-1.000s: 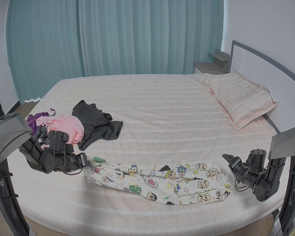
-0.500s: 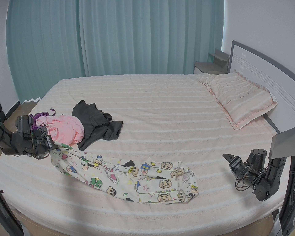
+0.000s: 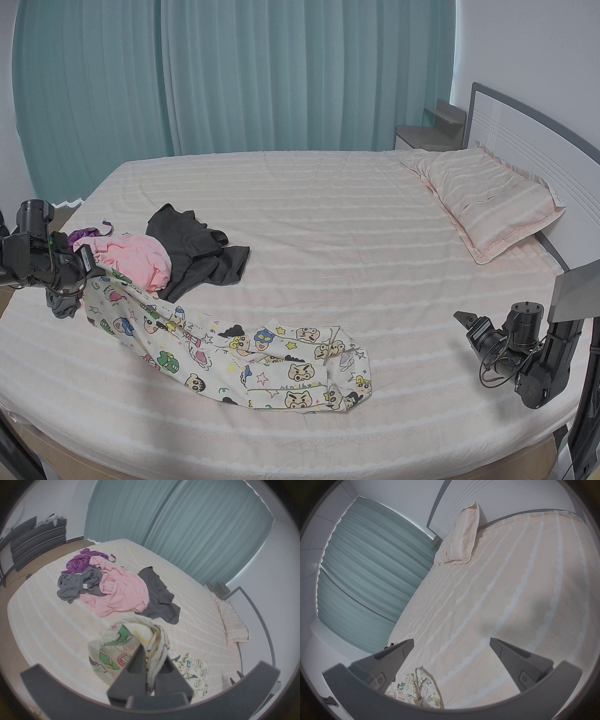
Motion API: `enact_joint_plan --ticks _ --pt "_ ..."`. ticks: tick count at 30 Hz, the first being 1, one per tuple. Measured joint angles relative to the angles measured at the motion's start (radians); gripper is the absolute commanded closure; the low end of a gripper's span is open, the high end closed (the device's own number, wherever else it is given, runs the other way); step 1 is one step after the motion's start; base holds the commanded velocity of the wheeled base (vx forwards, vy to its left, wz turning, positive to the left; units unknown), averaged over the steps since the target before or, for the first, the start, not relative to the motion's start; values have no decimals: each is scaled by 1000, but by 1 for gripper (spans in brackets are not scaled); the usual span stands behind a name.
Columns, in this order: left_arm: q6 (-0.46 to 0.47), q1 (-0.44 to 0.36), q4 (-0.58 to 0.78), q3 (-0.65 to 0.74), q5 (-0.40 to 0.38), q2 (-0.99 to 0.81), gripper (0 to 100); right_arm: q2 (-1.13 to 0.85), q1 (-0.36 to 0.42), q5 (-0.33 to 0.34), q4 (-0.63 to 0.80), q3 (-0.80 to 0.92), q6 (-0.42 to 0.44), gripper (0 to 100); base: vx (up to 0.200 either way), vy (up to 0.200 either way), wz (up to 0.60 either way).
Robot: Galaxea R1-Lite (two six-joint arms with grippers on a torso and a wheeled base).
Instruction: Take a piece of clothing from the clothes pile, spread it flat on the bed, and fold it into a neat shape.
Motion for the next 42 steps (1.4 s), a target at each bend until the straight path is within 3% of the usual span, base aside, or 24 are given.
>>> enact_joint_plan --ticks 11,17,23,32,39,42 --pt "-75 -361 61 -17 207 -20 100 -2 0 -1 0 0 0 0 0 0 0" --pt "-179 -581 66 -70 302 32 100 -3 0 -1 0 0 0 0 0 0 0" --pt "-344 -774 73 -201 349 161 100 -2 0 -1 0 0 0 0 0 0 0" --pt "-508 -895 103 -337 326 300 100 1 0 -1 0 -1 0 0 0 0 0" --pt "-607 -901 89 -348 158 335 100 5 2 -1 0 -1 0 0 0 0 0" --pt "-633 -895 31 -346 145 346 100 6 2 -1 0 -1 0 0 0 0 0"
